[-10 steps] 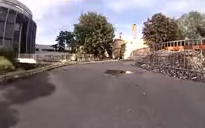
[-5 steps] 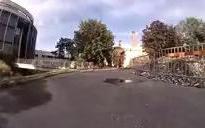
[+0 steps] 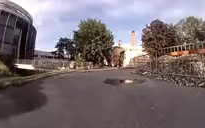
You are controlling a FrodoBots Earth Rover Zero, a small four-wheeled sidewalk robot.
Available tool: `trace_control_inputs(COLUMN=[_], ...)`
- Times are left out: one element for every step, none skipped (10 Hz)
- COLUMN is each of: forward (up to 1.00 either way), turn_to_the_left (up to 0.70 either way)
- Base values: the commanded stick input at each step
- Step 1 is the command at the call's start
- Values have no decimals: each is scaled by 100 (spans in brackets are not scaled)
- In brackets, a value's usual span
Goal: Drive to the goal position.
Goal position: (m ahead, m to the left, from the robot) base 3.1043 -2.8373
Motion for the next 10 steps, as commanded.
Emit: trace_control_inputs(forward=[45,45,45,45,45,45,45,45,45,45], turn_to_the_left=[0,0,0,0,0,0,0,0,0,0])
